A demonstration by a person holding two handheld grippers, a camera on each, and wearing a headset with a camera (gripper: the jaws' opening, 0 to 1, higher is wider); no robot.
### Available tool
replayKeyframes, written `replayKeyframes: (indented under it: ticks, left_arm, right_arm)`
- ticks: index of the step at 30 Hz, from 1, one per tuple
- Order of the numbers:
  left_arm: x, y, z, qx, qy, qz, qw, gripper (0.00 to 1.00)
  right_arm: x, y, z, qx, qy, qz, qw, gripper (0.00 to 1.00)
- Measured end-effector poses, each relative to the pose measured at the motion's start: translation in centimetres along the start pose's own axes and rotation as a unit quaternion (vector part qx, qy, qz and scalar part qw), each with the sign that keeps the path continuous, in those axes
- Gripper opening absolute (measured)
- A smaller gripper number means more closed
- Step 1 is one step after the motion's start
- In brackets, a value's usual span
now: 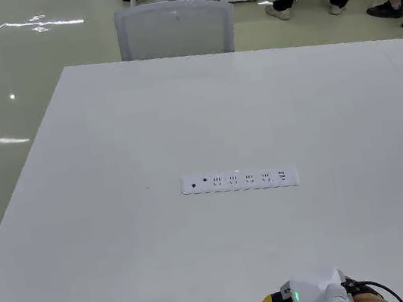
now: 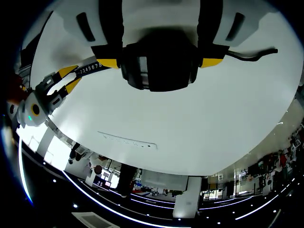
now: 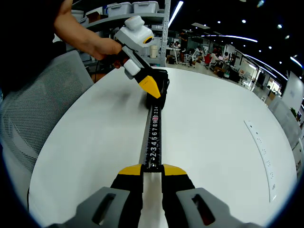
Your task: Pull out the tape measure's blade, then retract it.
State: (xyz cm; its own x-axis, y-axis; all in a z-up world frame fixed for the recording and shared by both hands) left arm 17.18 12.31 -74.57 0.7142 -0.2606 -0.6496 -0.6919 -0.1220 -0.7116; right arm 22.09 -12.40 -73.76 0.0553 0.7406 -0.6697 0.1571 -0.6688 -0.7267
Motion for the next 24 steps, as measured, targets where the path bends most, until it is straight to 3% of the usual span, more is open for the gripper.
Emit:
replayKeyframes:
  ticks: [24]
  left_arm:
    - [-0.56, -0.42, -0.44, -0.003, 0.002, 0.001, 1.0000, 0.58]
  right_arm:
    - [0.80, -0.75, -0.06, -0.003, -0.002, -0.005, 1.0000, 0.13]
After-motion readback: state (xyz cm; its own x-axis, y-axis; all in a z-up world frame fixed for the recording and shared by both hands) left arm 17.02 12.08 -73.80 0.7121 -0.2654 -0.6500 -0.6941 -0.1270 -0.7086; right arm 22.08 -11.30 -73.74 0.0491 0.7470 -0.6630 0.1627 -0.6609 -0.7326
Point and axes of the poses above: the centre of the closed fingertips' face, and the gripper's own axes: x roughly forward along the fingers, z roughly to its left, y roughly out of its underside, the point moved 7 cm from there along -x, roughly backward along the fingers, and after that the axes turned 7 degrees about y, right-handed, at the moved point
